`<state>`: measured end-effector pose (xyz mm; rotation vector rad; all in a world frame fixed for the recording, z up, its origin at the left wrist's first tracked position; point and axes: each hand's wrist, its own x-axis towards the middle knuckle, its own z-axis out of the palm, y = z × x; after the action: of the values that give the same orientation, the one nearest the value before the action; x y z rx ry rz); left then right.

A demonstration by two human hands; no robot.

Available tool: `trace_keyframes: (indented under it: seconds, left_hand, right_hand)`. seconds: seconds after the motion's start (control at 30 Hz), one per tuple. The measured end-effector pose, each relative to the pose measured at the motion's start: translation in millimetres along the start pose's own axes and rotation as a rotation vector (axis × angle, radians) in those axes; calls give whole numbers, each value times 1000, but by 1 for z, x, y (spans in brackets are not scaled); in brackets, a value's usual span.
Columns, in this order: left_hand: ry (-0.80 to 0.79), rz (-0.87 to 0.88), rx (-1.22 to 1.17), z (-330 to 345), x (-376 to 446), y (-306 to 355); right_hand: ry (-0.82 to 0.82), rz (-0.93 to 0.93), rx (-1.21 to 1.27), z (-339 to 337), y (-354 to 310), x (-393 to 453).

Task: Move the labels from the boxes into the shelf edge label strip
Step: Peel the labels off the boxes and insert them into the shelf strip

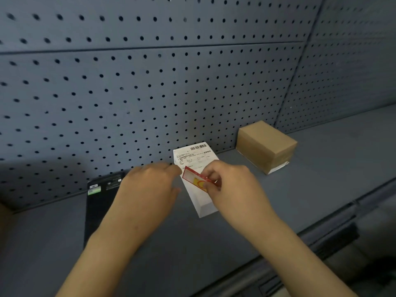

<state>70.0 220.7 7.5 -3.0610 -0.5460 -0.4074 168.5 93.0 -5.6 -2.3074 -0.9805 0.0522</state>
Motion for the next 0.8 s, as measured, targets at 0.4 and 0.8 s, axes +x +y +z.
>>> trace_keyframes:
  seconds: [0.4,0.8]
  left_hand:
    - [66,-133,44,-31,-92,-14]
    - [60,-369,-28,-67,-252,-66]
  right_hand:
    - [-45,-139,15,14,-47,-57]
    - [-219,-428,39,64,-157,-135]
